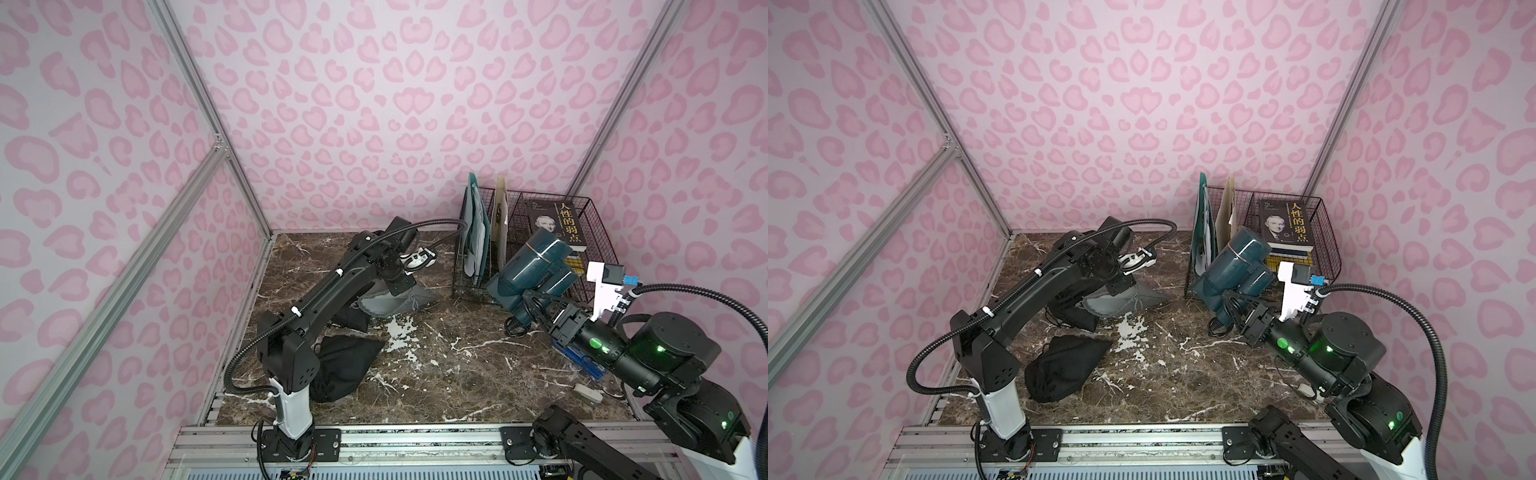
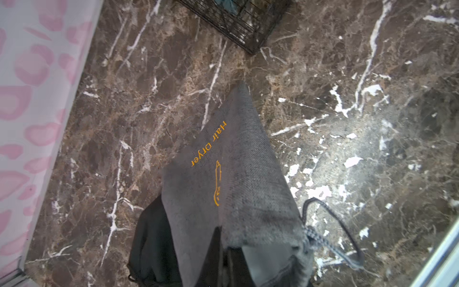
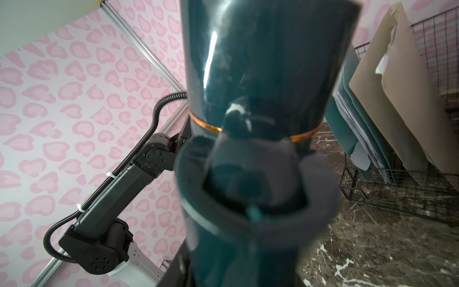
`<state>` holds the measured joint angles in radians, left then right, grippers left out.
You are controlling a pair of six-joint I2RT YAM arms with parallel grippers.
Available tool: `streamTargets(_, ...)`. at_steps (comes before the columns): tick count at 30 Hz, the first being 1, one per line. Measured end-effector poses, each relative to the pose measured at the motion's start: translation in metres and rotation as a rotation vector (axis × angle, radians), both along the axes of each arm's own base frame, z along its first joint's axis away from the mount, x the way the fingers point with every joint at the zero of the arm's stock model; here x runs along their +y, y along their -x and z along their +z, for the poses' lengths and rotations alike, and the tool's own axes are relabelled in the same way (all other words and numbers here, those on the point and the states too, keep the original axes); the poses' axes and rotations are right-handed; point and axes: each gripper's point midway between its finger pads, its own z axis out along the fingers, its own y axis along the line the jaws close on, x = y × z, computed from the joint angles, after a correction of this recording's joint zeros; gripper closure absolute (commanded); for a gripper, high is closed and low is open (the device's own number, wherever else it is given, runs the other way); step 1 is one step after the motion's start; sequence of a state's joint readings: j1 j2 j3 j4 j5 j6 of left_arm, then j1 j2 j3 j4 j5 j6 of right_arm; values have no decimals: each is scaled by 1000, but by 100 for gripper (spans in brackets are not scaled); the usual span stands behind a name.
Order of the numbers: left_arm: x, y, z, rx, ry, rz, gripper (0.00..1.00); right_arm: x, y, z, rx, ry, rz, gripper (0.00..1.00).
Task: Pack away hair dryers
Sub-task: Open the drawstring bag at the center of the board, then place the hair dryer in the drawstring bag.
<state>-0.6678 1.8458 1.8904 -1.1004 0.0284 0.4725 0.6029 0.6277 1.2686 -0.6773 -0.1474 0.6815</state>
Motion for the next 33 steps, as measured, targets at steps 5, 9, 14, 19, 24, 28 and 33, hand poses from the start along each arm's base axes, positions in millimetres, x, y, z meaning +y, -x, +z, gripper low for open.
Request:
streamTargets(5, 4, 8, 9, 25, 24, 46, 99, 20, -13, -16, 57, 53, 55, 100)
streamTargets(9, 0, 4, 37, 19, 98, 94, 98, 36, -14, -39, 115, 73, 127, 100)
streamTargets(14, -16, -11, 66, 14, 182, 161, 99, 59, -13, -69, 191, 63, 237, 100)
streamTargets(19, -24, -16, 72, 42, 210, 226, 98, 80, -13, -98, 274, 58, 319, 100)
streamTargets(24, -21, -10, 66, 72, 194, 259, 99, 112, 1, -114, 303, 66, 434, 100)
streamTargets(28, -22, -2, 66, 84, 189, 258, 98, 138, 13, -131, 342, 112, 510, 100)
streamTargets(33, -25, 10, 76, 74, 200, 235, 98, 151, 3, -153, 379, 148, 486, 100)
